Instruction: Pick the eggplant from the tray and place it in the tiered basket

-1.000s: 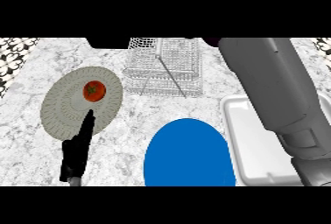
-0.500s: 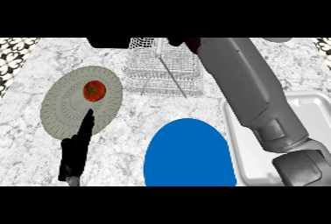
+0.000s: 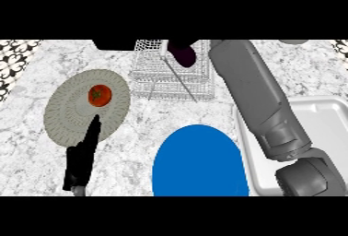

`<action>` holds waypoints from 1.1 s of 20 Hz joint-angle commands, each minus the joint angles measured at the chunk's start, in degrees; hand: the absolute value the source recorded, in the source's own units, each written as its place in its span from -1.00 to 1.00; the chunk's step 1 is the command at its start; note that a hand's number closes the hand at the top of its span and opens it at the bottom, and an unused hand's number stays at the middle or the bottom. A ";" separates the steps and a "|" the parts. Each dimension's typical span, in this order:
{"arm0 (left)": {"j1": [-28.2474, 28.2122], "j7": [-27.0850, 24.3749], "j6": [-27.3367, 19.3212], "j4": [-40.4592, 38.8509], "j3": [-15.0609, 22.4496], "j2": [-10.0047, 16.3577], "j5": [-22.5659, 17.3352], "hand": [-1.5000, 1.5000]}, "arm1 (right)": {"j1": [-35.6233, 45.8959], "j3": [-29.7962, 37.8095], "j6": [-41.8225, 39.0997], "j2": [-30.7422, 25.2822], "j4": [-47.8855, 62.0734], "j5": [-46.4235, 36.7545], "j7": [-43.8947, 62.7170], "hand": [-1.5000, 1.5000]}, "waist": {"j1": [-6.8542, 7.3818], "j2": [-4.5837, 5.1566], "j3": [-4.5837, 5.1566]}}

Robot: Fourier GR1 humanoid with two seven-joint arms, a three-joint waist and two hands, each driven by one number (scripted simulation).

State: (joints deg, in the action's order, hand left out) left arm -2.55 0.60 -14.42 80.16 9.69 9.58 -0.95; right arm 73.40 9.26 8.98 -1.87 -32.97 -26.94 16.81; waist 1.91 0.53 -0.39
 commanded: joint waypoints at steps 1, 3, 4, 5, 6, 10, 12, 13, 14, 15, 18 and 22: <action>-1.15 1.63 0.84 0.73 -1.23 1.01 -1.16 0.00 | -0.89 6.24 3.11 1.06 -0.31 6.21 -6.31 -1.00 | 0.23 0.13 0.34; -0.63 -0.81 0.31 -1.97 -0.31 -0.48 0.08 0.00 | 2.50 7.70 2.84 0.20 0.93 7.83 -6.23 -1.00 | 0.16 0.18 0.40; -3.15 -1.22 -0.22 0.50 0.47 -0.91 0.33 0.00 | 1.33 6.98 7.45 1.57 -0.94 6.51 -6.01 -1.00 | -0.22 -0.22 0.39; -1.97 -1.16 -0.42 -1.85 -0.08 -1.11 0.40 0.00 | 0.54 7.29 7.84 -0.17 -2.59 6.54 -8.78 -1.00 | -0.77 -0.20 0.39; -2.03 0.12 1.15 0.41 -0.74 0.51 -0.63 0.00 | -0.17 7.93 11.67 -0.19 -2.97 6.13 -9.04 -1.00 | -0.69 -0.27 0.38; -0.02 2.54 -1.43 -0.20 -1.13 -0.55 0.63 0.00 | -1.54 10.25 15.33 -6.59 -4.58 5.65 -5.54 -1.00 | -1.98 -0.58 0.38; -0.05 -0.79 0.58 -3.95 -2.97 0.20 -0.91 0.00 | -3.03 11.64 14.05 -10.37 -6.11 6.52 -3.57 -1.00 | -2.72 -0.64 0.43; -3.01 -0.77 -1.31 -1.55 -0.97 -1.49 0.47 0.00 | -3.56 12.46 11.88 -12.84 -7.36 7.51 -2.26 -1.00 | -2.63 -0.84 0.39; -2.52 -0.13 0.47 -1.70 -2.10 -0.12 -0.81 0.00 | -4.10 13.44 12.27 -13.94 -7.92 8.20 -2.23 -1.00 | -2.45 -0.74 0.39; -4.39 -0.19 -1.16 0.73 -0.74 -1.21 0.37 0.00 | -7.97 13.96 8.82 -16.74 -9.35 9.12 -3.52 -1.00 | -2.87 -0.95 0.35; -2.83 0.51 -1.08 -0.68 -2.76 -0.23 -0.14 0.00 | -11.92 15.83 2.44 -20.78 -15.17 12.91 -0.93 -1.00 | -4.21 -1.28 0.36; -3.35 -0.37 -1.80 0.20 -2.11 -1.28 0.54 0.00 | -18.03 20.76 -7.53 -30.63 -16.32 18.22 -2.69 -1.00 | -3.60 -0.92 0.35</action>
State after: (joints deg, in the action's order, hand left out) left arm -5.43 0.29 -15.23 81.21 7.49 9.18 -0.99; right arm 60.50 26.52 9.56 -24.92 -46.40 -13.02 14.09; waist -1.31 -0.51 -0.23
